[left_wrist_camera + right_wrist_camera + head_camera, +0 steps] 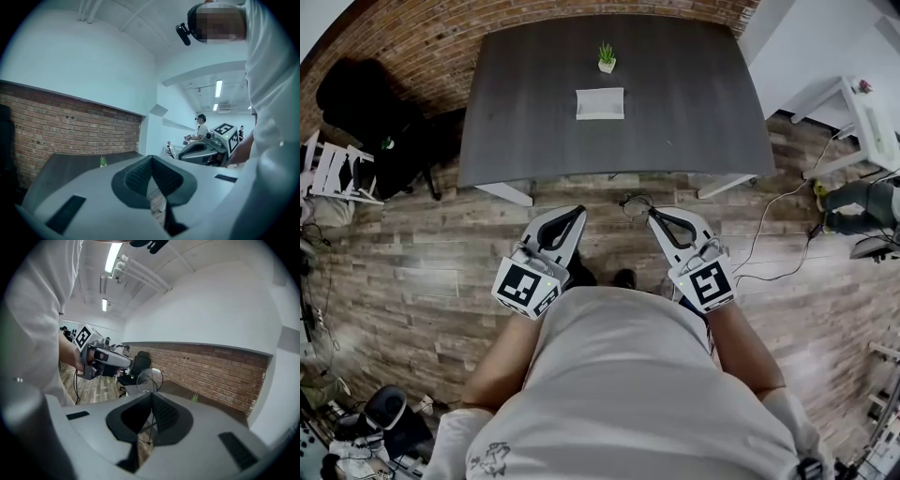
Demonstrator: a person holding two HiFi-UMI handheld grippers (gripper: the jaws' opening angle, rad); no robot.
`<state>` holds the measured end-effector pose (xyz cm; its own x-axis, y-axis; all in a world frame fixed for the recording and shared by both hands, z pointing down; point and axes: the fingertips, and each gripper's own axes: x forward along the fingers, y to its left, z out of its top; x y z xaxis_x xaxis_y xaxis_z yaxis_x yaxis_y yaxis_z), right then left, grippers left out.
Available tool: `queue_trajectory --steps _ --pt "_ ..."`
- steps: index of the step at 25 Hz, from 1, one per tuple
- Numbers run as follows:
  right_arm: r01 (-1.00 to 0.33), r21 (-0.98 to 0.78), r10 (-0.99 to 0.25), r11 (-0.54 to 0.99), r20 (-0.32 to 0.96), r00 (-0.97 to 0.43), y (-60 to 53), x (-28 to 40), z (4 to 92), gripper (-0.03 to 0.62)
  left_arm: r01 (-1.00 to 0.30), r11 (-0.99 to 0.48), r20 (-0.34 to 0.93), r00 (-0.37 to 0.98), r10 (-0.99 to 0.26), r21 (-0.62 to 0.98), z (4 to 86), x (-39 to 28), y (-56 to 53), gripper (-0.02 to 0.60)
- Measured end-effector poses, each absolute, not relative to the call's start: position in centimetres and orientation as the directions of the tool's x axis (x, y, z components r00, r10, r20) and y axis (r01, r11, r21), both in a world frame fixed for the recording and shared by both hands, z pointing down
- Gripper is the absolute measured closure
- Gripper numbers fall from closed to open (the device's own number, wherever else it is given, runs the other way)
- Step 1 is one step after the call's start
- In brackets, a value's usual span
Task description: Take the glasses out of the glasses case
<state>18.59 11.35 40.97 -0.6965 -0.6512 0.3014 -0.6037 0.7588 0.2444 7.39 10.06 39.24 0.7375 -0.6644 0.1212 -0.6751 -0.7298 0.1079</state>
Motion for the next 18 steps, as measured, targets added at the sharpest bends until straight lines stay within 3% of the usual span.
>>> queue_trajectory --steps 18 --pt "-0.616 0.206 -0.649 0.761 0.261 -0.715 16.2 21.3 41.1 0.580 -0.706 -0.695 0.124 0.708 -0.695 0.134 40.0 9.6 15.0 0.571"
